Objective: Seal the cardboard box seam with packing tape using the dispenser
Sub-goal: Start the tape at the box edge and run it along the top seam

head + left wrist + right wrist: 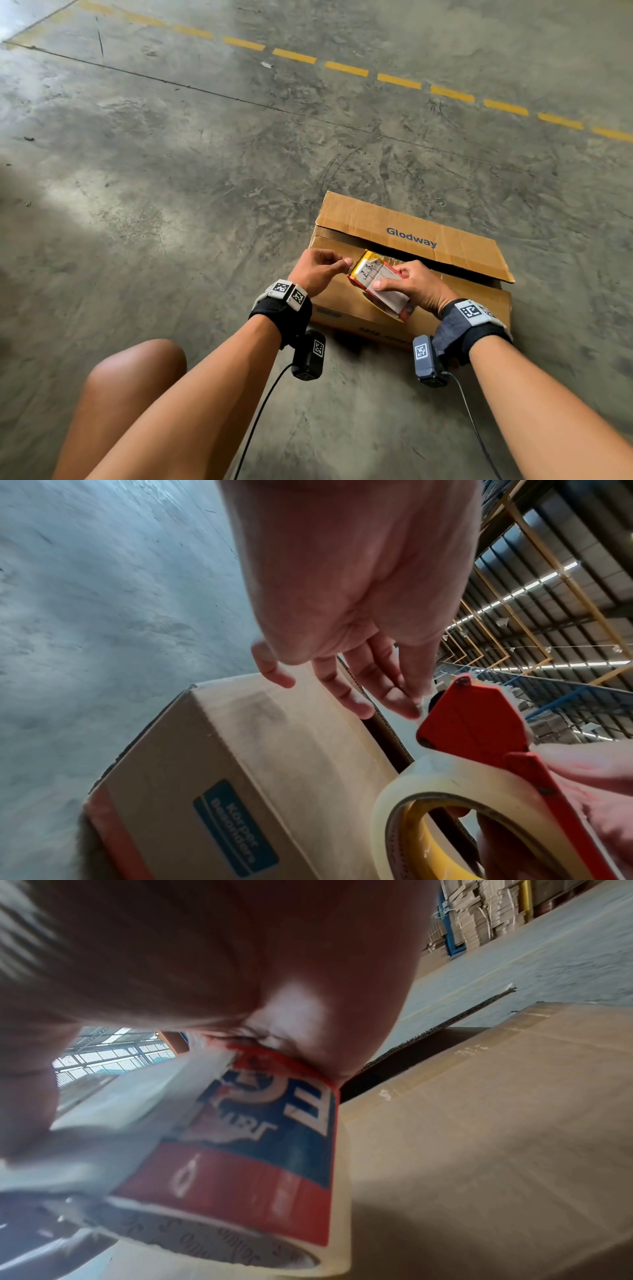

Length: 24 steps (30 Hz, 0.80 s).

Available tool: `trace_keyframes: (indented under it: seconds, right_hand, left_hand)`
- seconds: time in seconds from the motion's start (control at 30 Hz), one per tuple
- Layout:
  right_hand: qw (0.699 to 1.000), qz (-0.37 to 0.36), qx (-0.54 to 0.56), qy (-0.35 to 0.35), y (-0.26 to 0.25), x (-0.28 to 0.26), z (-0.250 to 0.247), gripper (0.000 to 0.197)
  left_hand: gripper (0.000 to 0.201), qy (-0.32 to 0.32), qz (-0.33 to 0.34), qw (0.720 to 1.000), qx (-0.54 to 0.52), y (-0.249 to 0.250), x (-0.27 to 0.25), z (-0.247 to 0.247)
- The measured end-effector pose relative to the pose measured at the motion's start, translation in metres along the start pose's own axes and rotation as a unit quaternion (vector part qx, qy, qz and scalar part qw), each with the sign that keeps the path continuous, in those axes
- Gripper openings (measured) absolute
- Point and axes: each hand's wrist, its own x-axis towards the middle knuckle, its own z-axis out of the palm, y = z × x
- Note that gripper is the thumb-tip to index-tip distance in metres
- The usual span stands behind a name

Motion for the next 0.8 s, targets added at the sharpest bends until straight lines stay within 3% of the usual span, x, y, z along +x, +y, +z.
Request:
trace_keyframes:
  seconds: [0.17,0.43,0.57,0.7,0.8]
  right_hand:
    - [0.999,-0.011,-0.013,-0.034,0.000,0.007,-0.009,0.072]
    - [0.997,-0.053,0.002,-0.048,0.003,0.024,-0.040,0.037]
    - [0.996,-0.059,0.008,-0.070,0.003,0.022,-0.048,0.044]
    - [0.994,-0.074,-0.011,-0.082,-0.003,0.031,-0.057,0.066]
    - [0.990,-0.085,-0.036,-0.104,-0.015,0.041,-0.058,0.045]
  left_hand:
    - [0.025,0.034,-0.011,0.999,-0.004,0.002,-0.001,0.003]
    - [0.018,0.143,-0.002,0.989,0.047,0.018,-0.003,0.017]
    - [0.014,0.180,-0.025,0.982,0.049,0.028,-0.012,0.026]
    - [0.016,0.208,-0.016,0.977,0.044,0.033,-0.004,0.027]
    - [0.021,0.227,-0.006,0.974,0.024,0.030,0.006,0.022]
